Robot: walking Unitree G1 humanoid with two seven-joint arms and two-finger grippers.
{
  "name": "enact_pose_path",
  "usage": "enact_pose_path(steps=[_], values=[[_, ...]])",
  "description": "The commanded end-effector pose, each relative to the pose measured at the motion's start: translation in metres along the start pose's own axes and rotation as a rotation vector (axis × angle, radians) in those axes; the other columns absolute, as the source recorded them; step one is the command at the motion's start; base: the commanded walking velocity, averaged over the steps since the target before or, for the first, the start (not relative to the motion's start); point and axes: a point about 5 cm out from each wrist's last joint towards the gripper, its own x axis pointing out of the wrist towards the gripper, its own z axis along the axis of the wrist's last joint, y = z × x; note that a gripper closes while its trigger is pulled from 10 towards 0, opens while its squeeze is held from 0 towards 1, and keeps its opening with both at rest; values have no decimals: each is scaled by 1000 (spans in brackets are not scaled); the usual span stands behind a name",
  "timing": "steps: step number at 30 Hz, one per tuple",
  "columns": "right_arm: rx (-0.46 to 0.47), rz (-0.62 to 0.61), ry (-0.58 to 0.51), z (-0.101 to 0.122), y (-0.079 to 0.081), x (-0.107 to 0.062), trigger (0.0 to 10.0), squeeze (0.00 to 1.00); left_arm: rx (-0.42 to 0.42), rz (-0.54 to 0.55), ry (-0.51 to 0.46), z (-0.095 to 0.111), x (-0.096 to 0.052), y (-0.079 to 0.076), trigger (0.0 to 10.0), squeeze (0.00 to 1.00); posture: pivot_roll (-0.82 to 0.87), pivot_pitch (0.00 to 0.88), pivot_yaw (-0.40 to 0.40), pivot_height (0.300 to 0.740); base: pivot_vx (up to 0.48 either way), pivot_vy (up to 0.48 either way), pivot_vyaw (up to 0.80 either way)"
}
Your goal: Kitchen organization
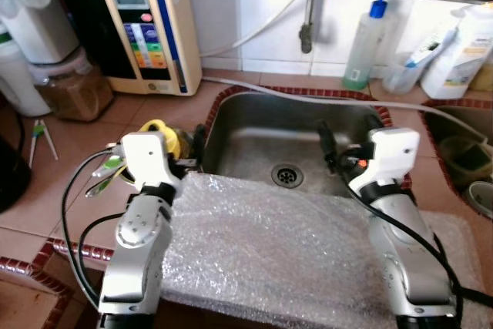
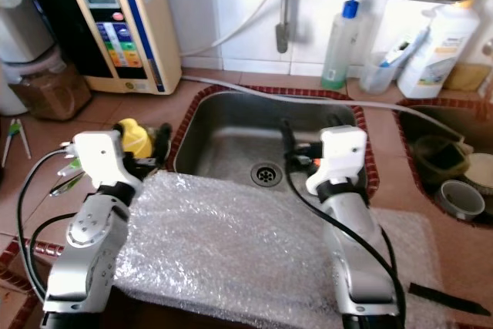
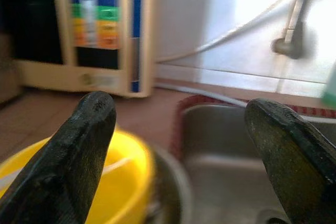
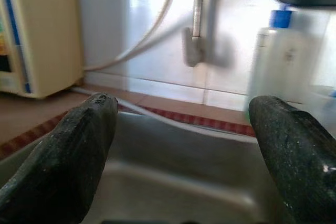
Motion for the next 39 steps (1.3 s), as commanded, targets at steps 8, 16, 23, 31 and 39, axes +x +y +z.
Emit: enact_pose_path(steps=[8,16,23,31,39], values=[[6,44,3,4,10,6,10000,0,117,106,-63,15,-6,13,10000,0,-21,24,28,740,0,0,0],[88,207,-6,10,31,4,10000,0,124,215,-61,22,-5,33,10000,0,-21,29,23,740,0,0,0],[131,369,19,11,53,-4,10000,0,-12,323,21,12,-3,44,10000,0,-27,29,27,740,0,0,0],[119,380,50,8,50,-8,10000,0,-140,328,96,4,-2,41,10000,0,-32,38,38,740,0,0,0],[152,528,93,7,60,-19,10000,0,-233,303,128,3,3,35,10000,0,-43,31,43,740,0,0,0]])
